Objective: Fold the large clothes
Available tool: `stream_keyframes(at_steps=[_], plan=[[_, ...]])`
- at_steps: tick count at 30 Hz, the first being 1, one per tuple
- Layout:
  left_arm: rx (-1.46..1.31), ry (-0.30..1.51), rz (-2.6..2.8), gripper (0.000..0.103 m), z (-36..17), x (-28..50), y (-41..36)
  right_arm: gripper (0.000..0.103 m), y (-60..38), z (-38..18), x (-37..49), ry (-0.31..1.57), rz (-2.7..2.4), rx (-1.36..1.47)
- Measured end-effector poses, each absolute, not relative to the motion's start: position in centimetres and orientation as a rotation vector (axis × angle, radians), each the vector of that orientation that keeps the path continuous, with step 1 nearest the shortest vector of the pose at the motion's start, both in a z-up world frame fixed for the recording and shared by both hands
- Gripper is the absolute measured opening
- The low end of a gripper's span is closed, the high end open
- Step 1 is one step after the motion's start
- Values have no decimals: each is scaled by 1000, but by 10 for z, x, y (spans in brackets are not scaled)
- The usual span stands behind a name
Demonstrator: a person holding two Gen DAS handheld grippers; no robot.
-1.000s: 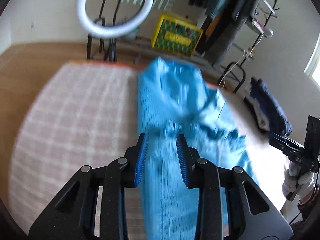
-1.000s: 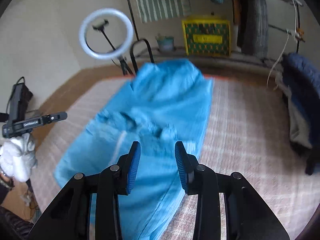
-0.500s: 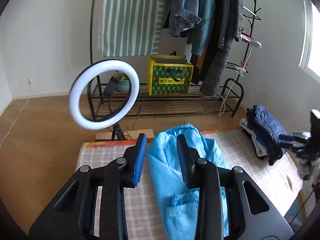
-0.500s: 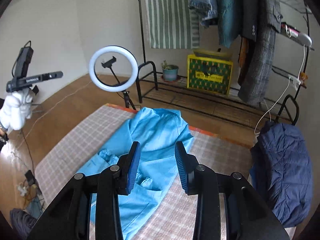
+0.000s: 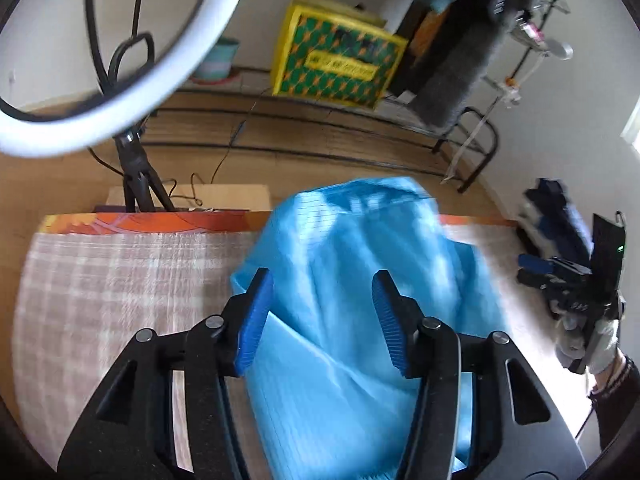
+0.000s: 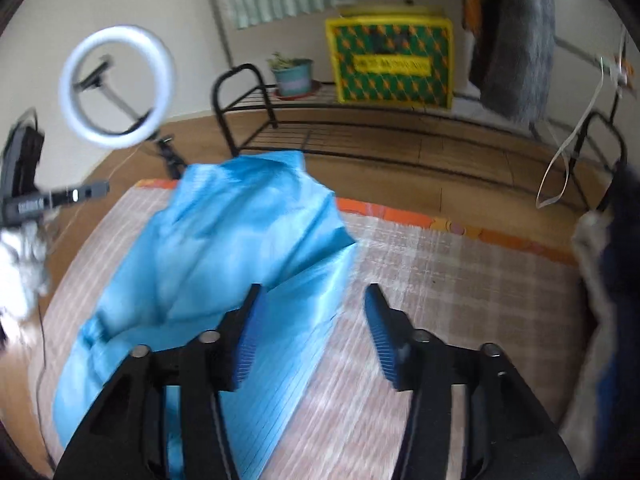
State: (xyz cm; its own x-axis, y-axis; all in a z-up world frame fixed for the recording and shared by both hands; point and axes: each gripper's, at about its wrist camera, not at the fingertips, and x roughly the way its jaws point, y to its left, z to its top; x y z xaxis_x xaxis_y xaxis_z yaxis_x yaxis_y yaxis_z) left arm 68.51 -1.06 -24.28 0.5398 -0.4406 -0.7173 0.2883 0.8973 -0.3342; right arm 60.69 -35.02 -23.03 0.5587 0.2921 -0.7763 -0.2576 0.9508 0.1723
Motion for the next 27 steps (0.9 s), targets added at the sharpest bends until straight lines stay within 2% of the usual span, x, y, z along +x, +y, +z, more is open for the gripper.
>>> stream_keyframes(at_steps=[6,10,17,18,20,21,22,23,24,27], plan=[[-181,975,-454,53,-286,738,-22,53,-361,-268,661,959,400,177],[-167,988,-483,64,-299,754,-27,54,-351,-279,684,977,414,135],[-215,1000,-498,64,-318,777,-34,60,-344,-289,714,1007,472,164],[-206,997,-504,63,-318,779,-37,60,-340,-290,716,1006,475,152],[-202,973,-520,45,-314,780,-39,62,-330,-290,719,999,491,123],[-207,968,-527,26,-313,780,-39,60,-324,-291,719,999,514,112],[-214,967,-527,10,-313,782,-39,42,-320,-291,718,998,538,102],[-215,962,-525,7,-313,781,-39,9,-312,-293,716,1003,550,71],[-203,945,-518,6,-311,779,-40,1,-308,-293,715,1001,538,38],[-164,878,-522,3,-299,770,-42,1,-300,-278,702,923,495,-52]])
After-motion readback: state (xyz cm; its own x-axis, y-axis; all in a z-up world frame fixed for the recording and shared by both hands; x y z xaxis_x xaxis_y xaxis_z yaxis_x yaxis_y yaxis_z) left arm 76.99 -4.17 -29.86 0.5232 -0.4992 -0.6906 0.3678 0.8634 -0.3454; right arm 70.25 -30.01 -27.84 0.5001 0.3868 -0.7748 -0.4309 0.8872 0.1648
